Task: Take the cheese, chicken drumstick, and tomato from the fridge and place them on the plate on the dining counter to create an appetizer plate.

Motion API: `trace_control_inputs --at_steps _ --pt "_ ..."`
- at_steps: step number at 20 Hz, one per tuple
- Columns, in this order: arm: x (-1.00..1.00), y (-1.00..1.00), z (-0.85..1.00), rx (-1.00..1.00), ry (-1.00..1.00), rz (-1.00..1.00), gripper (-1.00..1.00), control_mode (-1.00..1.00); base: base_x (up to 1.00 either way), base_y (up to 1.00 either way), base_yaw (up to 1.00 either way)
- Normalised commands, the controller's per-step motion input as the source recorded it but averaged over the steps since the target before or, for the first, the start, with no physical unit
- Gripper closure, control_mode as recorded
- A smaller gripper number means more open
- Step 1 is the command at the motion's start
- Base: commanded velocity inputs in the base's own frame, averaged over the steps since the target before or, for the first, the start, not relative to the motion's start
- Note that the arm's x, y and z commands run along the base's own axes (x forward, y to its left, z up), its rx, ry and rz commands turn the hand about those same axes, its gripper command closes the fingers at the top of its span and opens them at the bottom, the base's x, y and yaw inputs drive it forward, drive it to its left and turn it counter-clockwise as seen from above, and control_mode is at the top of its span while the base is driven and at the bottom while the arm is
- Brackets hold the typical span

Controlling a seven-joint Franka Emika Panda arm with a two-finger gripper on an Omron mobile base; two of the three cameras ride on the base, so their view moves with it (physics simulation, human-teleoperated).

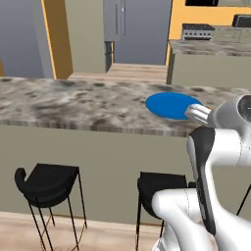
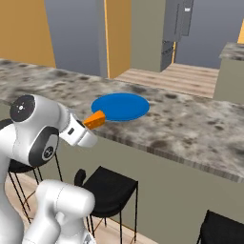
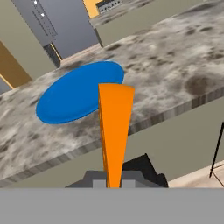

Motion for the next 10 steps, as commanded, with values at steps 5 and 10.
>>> trace_control_inputs --at_steps 5,10 --pt "0.00 0.00 0.00 0.00 0.00 0.00 1.00 1.00 0.86 -0.53 -0.01" --pt "0.53 -0.02 0.09 0.02 0.12 -0.06 1.00 -1.00 0.00 0.00 0.00"
